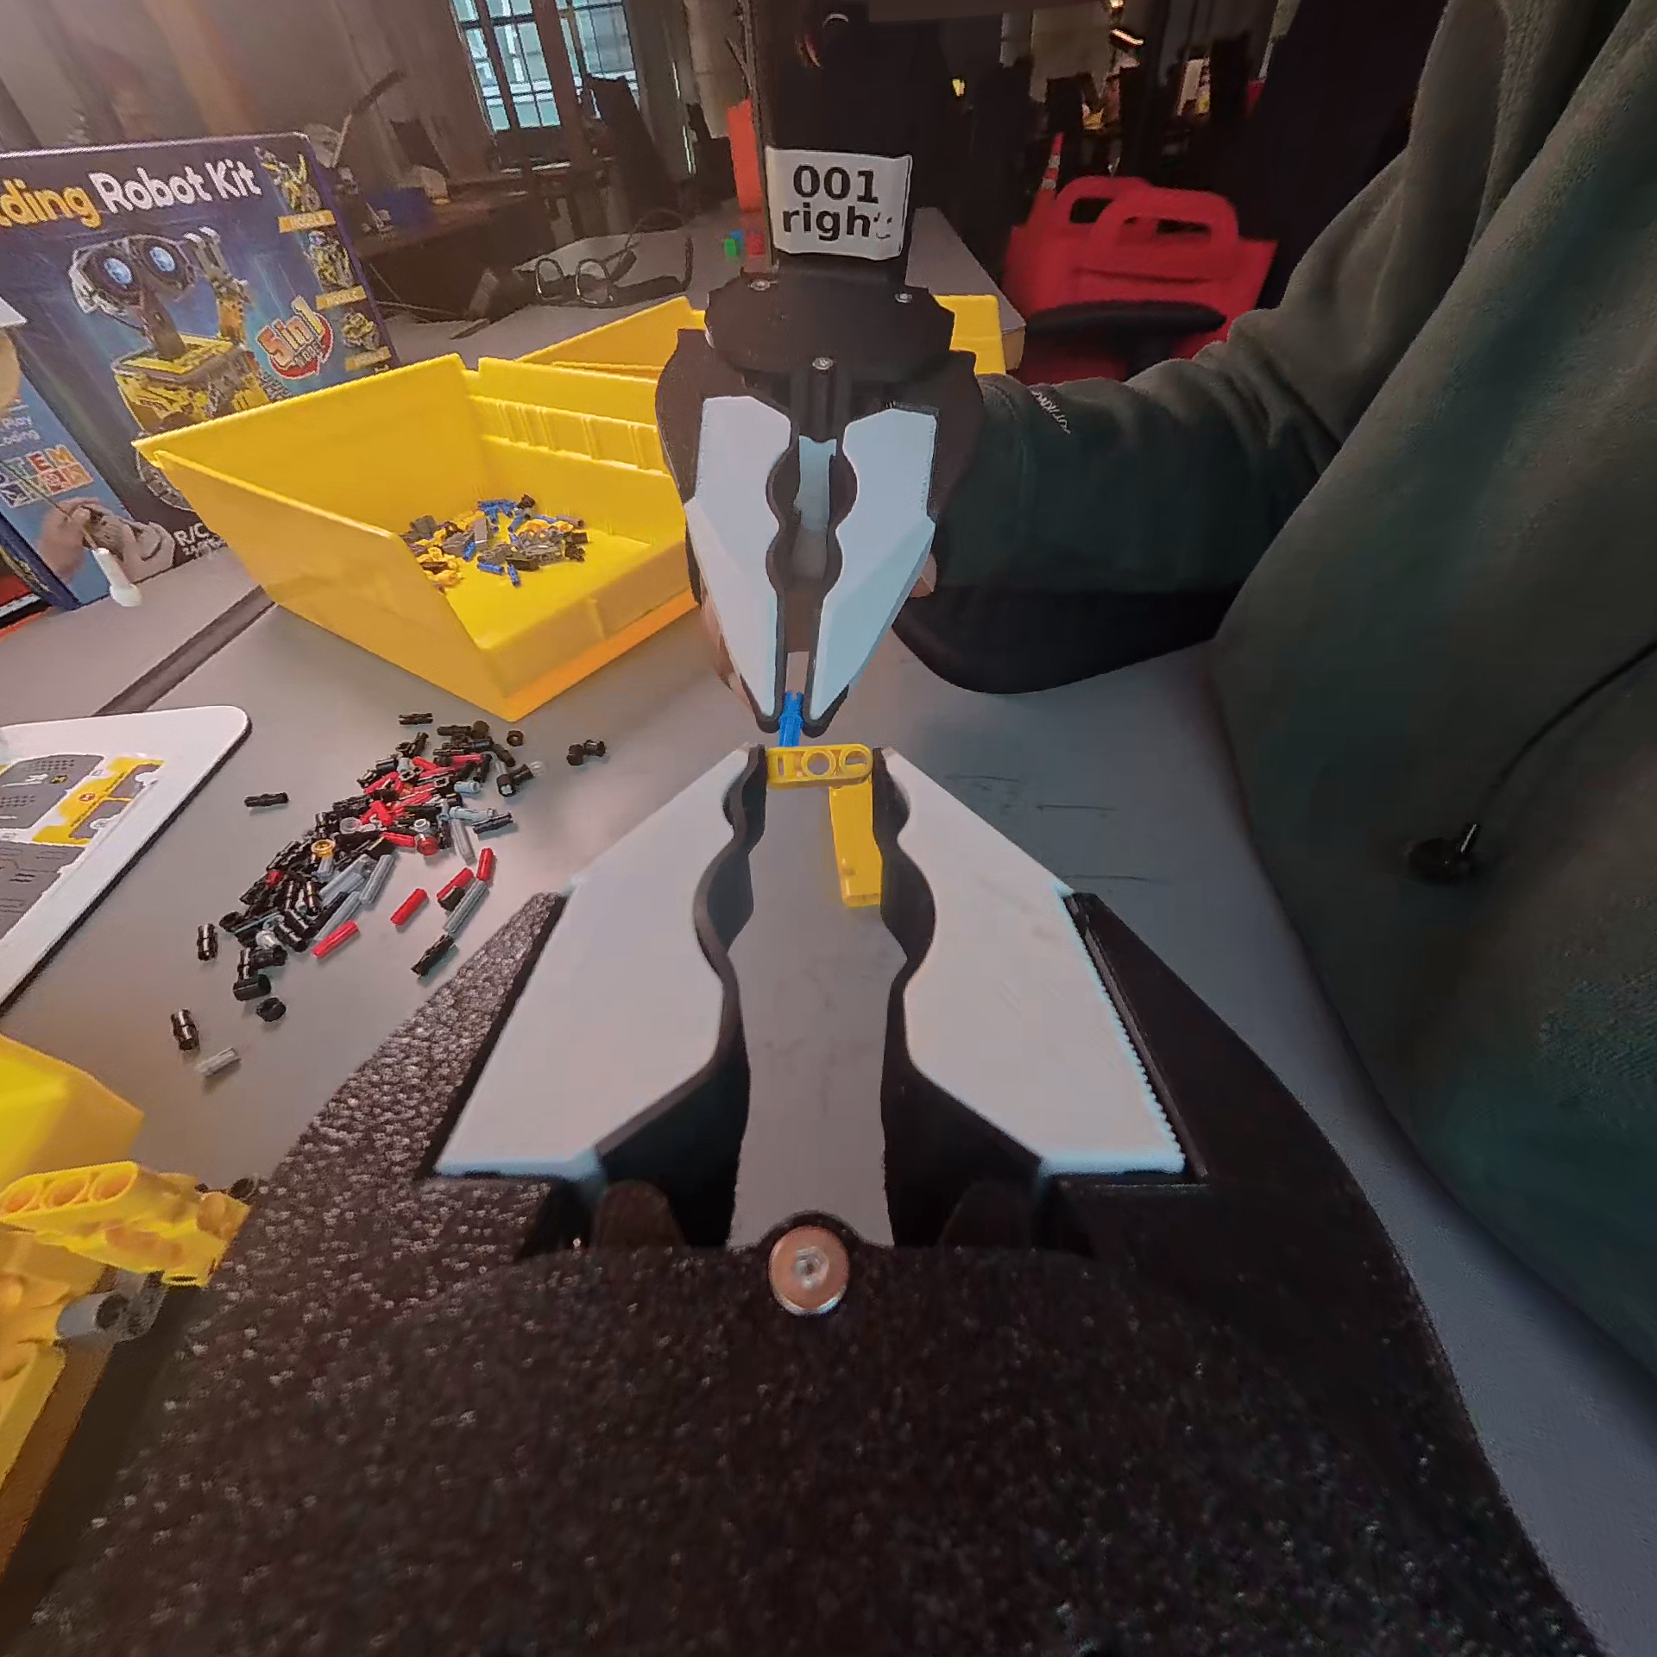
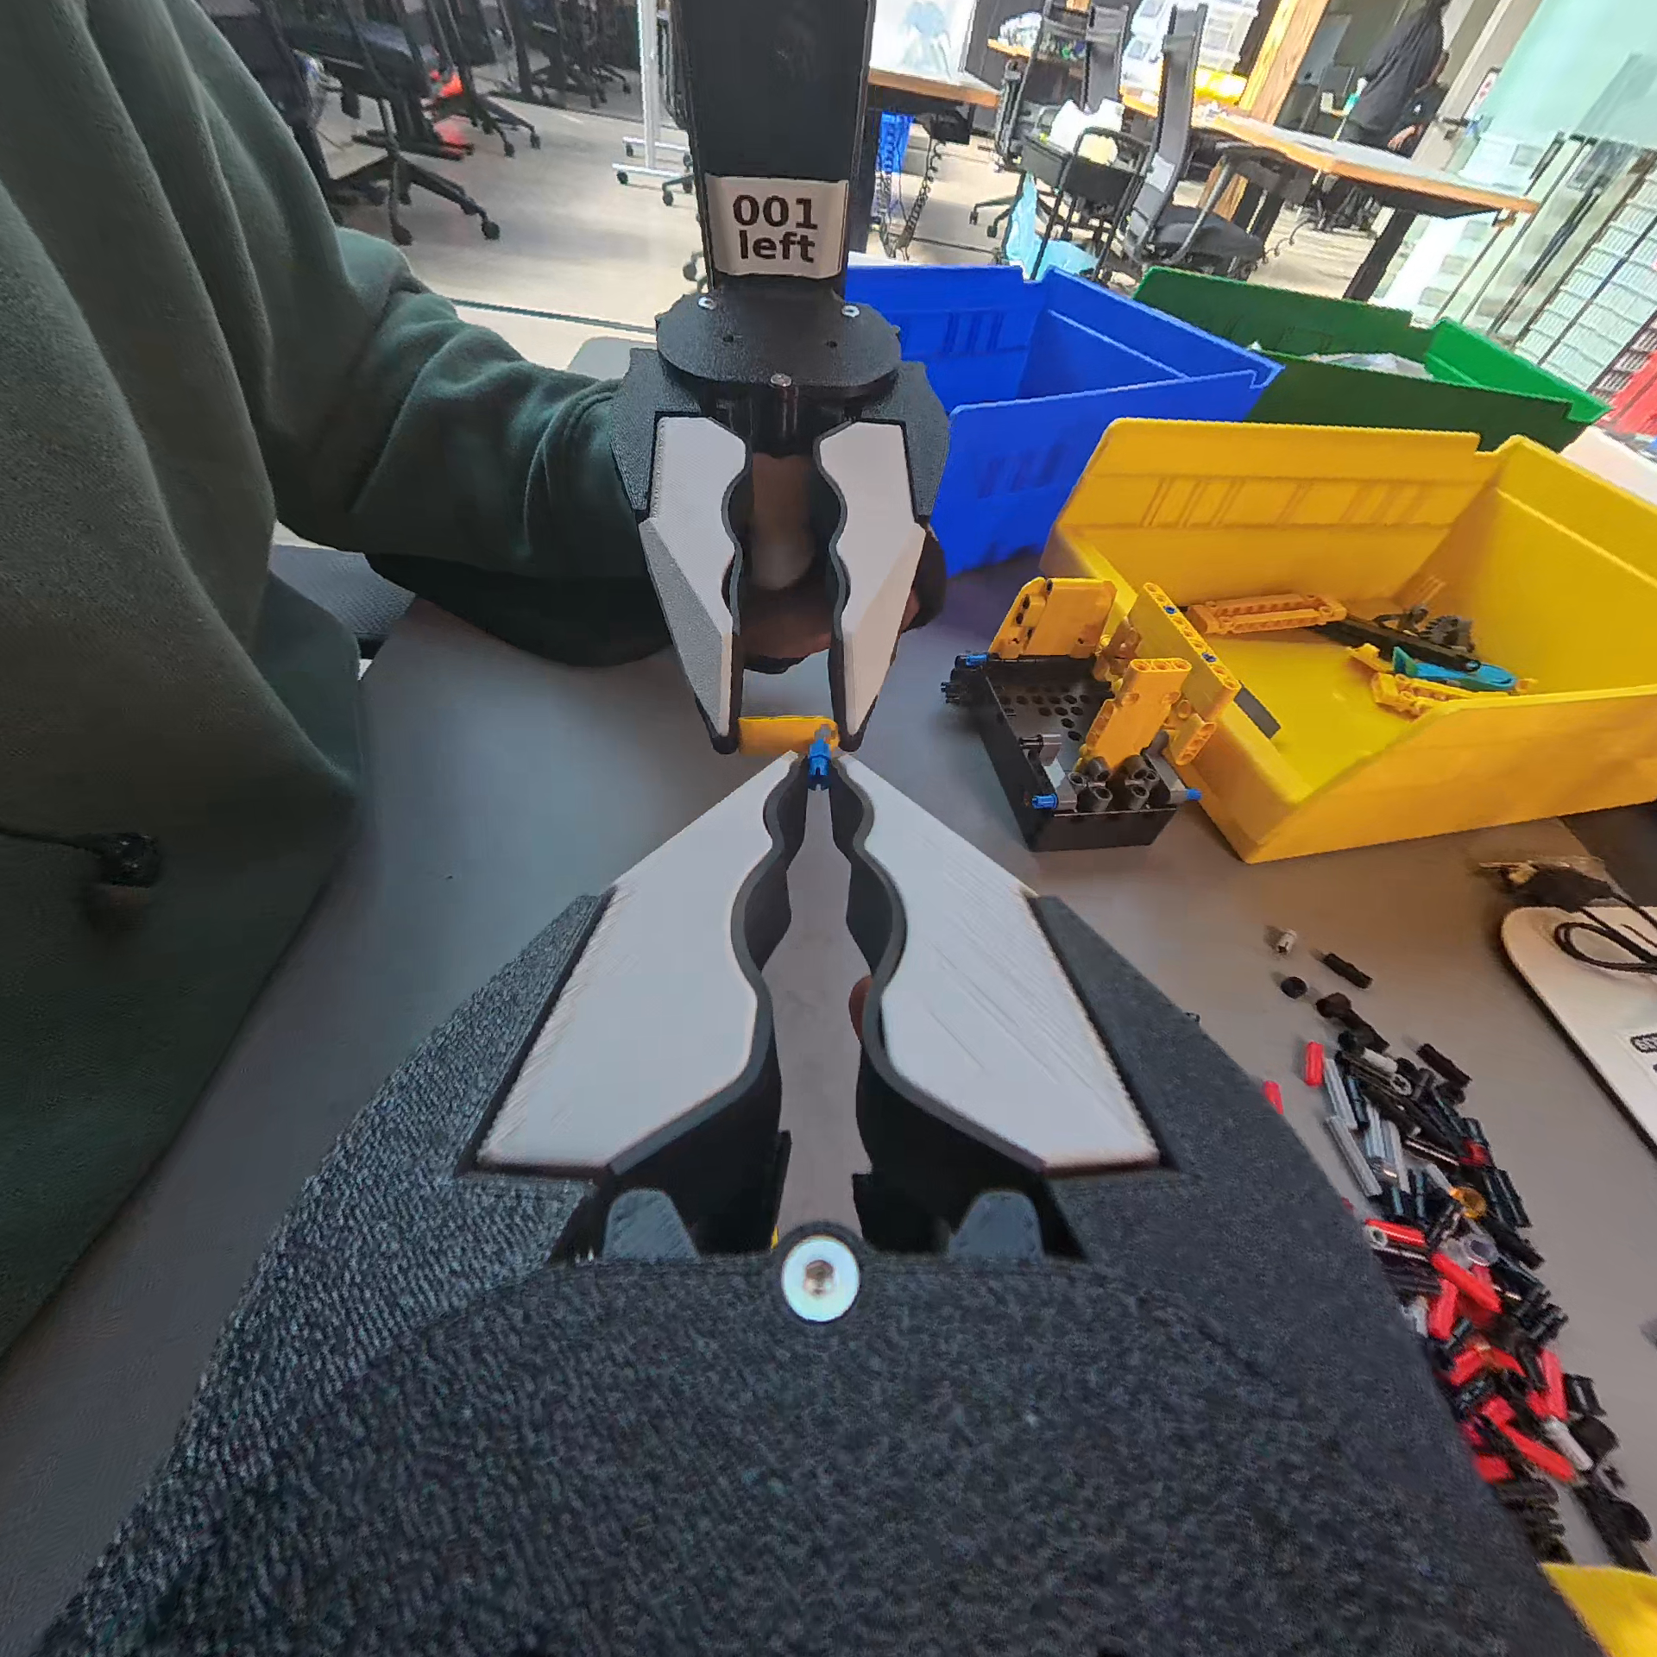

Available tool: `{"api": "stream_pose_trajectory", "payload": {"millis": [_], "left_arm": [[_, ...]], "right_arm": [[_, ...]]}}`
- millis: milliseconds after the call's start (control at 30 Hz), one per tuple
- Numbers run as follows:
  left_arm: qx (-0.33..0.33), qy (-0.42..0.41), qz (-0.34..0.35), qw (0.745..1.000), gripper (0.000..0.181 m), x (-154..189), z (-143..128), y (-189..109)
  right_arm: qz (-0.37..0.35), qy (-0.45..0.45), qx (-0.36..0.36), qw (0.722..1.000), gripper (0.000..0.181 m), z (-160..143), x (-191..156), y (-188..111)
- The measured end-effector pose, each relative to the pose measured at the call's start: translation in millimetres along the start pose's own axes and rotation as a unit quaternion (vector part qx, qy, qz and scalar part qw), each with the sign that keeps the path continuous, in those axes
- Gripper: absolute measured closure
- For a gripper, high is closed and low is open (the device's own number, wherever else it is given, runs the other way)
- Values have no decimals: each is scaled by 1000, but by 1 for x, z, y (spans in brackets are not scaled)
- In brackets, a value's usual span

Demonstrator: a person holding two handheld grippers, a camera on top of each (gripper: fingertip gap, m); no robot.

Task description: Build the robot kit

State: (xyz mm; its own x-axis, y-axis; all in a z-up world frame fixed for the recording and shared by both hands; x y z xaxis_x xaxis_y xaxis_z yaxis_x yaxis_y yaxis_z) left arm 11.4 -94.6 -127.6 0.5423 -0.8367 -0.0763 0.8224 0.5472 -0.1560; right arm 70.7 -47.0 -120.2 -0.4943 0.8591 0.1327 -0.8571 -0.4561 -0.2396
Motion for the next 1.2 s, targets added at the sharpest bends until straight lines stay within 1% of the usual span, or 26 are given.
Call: {"api": "stream_pose_trajectory", "payload": {"millis": [300,500,667,833,933,1033,1100,1133,1200], "left_arm": [[-60,46,14,997,159,4,-12,6],[-74,64,13,995,159,6,-14,8],[-83,69,16,994,160,7,-16,9],[-65,50,20,996,160,4,-12,7],[-71,65,49,994,159,-4,-12,7],[-98,95,112,984,159,-18,-15,4],[-110,91,150,978,159,-29,-19,0],[-111,81,166,977,159,-33,-20,-1],[-104,69,191,974,159,-40,-19,-4]], "right_arm": [[11,3,-32,999,177,-11,-2,3],[24,15,-40,999,178,-14,-4,3],[32,43,-37,998,178,-17,-3,7],[32,71,-12,997,178,-14,0,7],[2,76,-6,997,176,-14,8,8],[-36,99,3,994,167,-12,21,5],[-64,125,14,990,164,-9,28,7],[-83,134,10,987,162,-10,30,10],[-133,150,-21,979,161,-19,38,16]]}}
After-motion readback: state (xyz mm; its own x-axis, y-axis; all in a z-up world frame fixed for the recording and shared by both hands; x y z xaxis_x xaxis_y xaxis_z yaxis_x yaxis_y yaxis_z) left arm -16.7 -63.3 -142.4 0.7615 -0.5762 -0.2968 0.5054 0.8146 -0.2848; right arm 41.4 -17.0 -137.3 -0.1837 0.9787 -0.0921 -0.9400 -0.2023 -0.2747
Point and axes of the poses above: each gripper's, where its closed fingertips meet, y out along the fingers, z out of its top, x = y × z across the jaws, the point moved 4 cm from there along -y, back along the fingers, and after that the axes turned 3 degrees about x, right-handed, at the moved point
